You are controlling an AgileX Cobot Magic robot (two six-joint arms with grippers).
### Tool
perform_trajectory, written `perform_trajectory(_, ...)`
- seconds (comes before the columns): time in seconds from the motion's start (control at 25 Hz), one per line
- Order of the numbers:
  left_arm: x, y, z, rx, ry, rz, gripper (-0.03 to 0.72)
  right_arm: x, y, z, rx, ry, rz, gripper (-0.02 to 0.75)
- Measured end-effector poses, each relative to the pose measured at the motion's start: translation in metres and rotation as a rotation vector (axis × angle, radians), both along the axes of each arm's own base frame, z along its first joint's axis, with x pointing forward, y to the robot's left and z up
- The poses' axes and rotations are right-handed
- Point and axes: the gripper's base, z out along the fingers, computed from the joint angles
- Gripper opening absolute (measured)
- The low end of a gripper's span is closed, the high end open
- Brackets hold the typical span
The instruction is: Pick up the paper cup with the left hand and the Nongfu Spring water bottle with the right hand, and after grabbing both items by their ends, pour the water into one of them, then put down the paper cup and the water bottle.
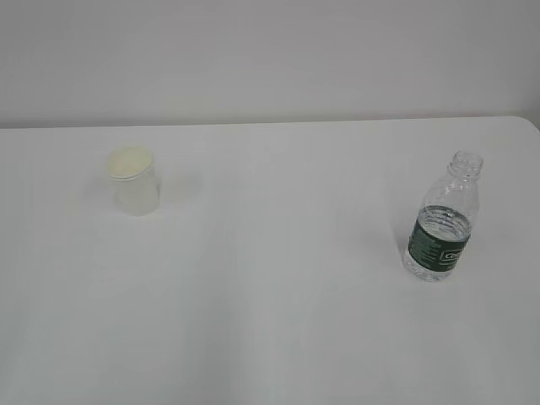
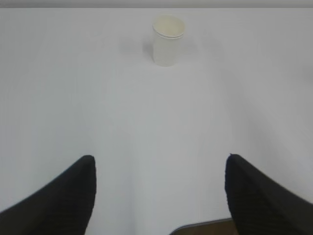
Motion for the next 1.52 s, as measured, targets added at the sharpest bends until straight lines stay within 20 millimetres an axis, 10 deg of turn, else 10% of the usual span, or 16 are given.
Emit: perform_trajectory(1.52, 0.0, -0.0001, 0.0, -0.001, 0.0, -0.001, 0.587, 0.0, 0.0, 0.0, 0.0, 0.0, 0.0, 0.573)
